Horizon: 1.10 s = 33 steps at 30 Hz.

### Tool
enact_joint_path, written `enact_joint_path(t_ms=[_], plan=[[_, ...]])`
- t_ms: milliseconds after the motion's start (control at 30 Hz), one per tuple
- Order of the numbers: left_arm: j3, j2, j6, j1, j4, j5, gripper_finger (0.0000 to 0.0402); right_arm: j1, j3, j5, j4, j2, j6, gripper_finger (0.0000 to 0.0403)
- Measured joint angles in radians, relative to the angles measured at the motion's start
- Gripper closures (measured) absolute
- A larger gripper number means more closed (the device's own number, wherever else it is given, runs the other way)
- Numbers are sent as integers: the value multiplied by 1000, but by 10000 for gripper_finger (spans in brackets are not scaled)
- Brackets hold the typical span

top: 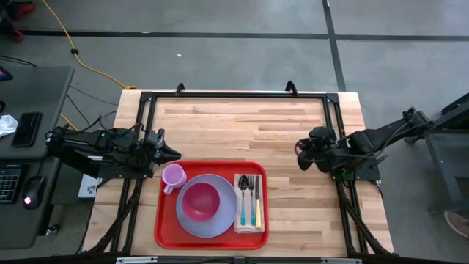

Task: Set up tray
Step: Return to Home Position

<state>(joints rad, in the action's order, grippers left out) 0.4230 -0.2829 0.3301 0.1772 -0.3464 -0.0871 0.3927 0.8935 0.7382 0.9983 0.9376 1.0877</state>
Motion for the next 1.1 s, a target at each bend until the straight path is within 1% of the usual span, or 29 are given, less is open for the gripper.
enact_joint_path(t_ms=[100,233,433,600,700,867,1100], plan=[[-30,1,-32,0,38,30,323,0,-86,-17,-58,-82,-24,324],[-78,0,-27,0,86,52,323,0,-200,-49,-179,-190,-79,324],[-189,20,-41,0,316,55,323,0,-354,-75,-371,-325,-149,324],[-278,56,-31,0,409,58,323,0,-453,-90,-465,-410,-154,324],[-307,86,-32,0,442,80,323,0,-493,-98,-495,-448,-155,324],[-354,152,-79,0,462,107,323,0,-529,-102,-501,-495,-175,324],[-406,270,-86,0,465,142,323,0,-533,-175,-558,-541,-262,324]])
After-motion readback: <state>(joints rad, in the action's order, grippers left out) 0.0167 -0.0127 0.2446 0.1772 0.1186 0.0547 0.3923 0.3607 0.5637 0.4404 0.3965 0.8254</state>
